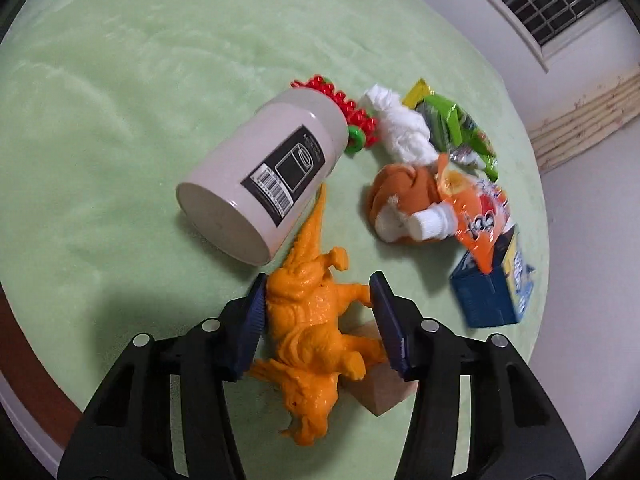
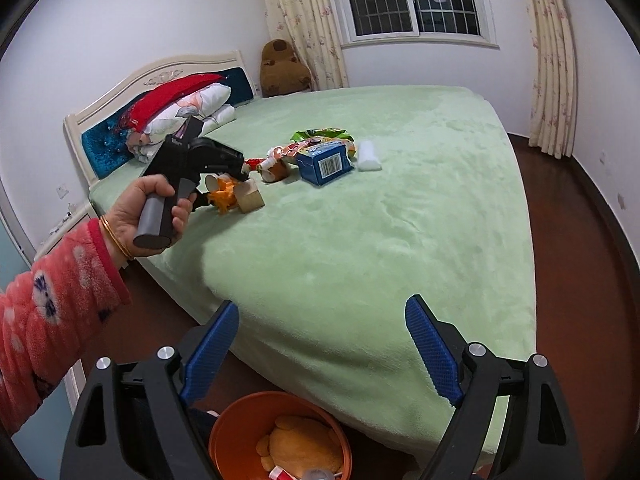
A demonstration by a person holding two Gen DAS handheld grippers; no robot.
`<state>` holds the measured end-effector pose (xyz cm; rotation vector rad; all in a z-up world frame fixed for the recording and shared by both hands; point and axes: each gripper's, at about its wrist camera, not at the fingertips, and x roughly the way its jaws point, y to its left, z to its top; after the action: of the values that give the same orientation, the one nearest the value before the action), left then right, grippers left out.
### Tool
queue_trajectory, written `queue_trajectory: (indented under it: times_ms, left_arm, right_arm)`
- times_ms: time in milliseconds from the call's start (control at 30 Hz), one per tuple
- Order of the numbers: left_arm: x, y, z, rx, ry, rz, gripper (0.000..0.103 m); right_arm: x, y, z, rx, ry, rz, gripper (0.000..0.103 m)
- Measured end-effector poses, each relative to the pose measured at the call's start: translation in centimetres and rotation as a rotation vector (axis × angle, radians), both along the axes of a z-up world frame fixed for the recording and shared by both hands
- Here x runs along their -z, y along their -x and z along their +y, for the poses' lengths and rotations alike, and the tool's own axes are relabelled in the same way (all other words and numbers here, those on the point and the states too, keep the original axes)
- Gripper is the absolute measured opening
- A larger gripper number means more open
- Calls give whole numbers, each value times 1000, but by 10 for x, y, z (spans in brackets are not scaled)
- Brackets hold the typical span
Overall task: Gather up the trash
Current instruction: 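Move the left gripper back to the bed and grasp the orange dinosaur toy, then grasp the wooden block with the right gripper while the left gripper holds the dinosaur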
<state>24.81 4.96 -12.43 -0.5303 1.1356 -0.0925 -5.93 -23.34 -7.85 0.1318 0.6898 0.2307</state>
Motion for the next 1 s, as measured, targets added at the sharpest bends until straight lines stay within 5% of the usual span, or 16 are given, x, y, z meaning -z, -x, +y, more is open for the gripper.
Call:
queue_trajectory:
  times_ms: [200, 467, 733, 1000]
  left_arm:
    - [-13, 14, 11, 12, 60, -55, 50]
    - [-84, 80, 21, 102, 59, -285, 50]
    - [-138, 158, 40, 124, -40, -460, 50]
    - [-153, 212, 72, 95, -82, -513, 50]
  right_arm:
    - [-2, -2, 4, -13, 9, -14, 83]
    - [-6, -29, 31, -78, 39, -17, 83]
    - [9, -123, 109, -184, 115, 23, 83]
    - [27, -231, 167, -160, 184, 122, 79]
